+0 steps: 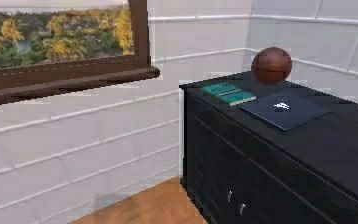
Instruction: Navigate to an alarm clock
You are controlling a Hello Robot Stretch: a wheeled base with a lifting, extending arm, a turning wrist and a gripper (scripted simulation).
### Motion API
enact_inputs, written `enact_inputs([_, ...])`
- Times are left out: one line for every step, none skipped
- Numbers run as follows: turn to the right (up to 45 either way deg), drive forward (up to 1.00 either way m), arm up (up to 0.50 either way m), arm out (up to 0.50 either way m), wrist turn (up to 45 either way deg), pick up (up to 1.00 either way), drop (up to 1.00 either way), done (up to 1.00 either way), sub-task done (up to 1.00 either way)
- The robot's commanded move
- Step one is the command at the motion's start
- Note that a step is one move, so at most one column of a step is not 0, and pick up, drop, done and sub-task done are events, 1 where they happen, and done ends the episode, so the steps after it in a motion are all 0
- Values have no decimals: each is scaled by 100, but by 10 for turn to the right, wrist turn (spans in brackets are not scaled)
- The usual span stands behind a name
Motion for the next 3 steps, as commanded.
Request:
enact_inputs([450,0,0,0,0,0,0,0,0])
enact_inputs([120,0,0,0,0,0,0,0,0])
enact_inputs([0,0,0,0,0,0,0,100,0])
